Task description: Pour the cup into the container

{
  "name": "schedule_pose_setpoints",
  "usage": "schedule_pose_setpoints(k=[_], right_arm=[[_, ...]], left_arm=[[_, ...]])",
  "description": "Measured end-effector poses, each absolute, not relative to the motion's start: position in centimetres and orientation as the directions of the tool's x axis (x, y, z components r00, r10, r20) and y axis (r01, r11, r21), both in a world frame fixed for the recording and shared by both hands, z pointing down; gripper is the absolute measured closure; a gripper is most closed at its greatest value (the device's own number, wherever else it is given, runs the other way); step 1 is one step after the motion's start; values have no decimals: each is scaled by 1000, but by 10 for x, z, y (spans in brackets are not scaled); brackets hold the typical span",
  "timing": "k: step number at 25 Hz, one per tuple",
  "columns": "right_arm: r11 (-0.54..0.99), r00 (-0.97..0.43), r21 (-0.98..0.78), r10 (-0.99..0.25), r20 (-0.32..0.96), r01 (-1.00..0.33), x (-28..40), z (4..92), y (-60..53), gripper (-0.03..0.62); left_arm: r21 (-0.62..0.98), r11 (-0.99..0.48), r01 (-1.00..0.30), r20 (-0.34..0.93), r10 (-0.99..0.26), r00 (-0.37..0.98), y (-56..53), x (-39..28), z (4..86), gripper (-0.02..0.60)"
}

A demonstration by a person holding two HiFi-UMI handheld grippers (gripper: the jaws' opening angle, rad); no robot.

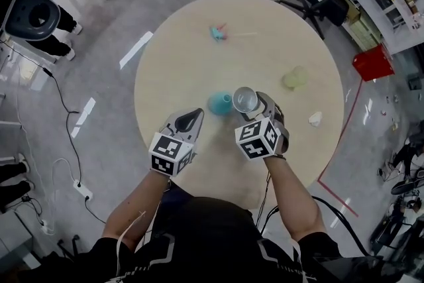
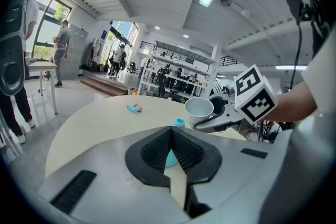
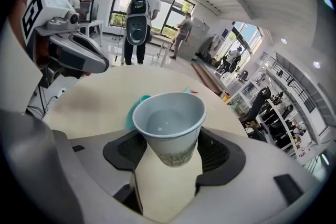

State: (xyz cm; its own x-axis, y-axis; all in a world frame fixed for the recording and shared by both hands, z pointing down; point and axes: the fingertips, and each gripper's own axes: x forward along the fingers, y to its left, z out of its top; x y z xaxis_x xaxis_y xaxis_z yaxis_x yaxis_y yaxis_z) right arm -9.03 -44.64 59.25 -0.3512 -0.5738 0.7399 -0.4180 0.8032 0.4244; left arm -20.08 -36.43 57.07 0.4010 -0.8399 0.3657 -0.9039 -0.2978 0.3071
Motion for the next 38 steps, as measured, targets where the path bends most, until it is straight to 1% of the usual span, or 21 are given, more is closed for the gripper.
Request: schedule_pose_setpoints(k=[13,31,38], right_arm=[[796,-294,491,-593,749,-354,-94,599,-453,287],[785,-235,585,-619,750,-203,-100,593,-453,288],[776,-223,604,-631,743,-183,-99,593,-456,287]], left_arm=[[303,-319,-898,388,-820,422,-364,-198,580,591],[305,-310,-901,393,-820,415,-357,-204,577,591],[308,-306,-901,395,-820,414,-357,-204,579,591]])
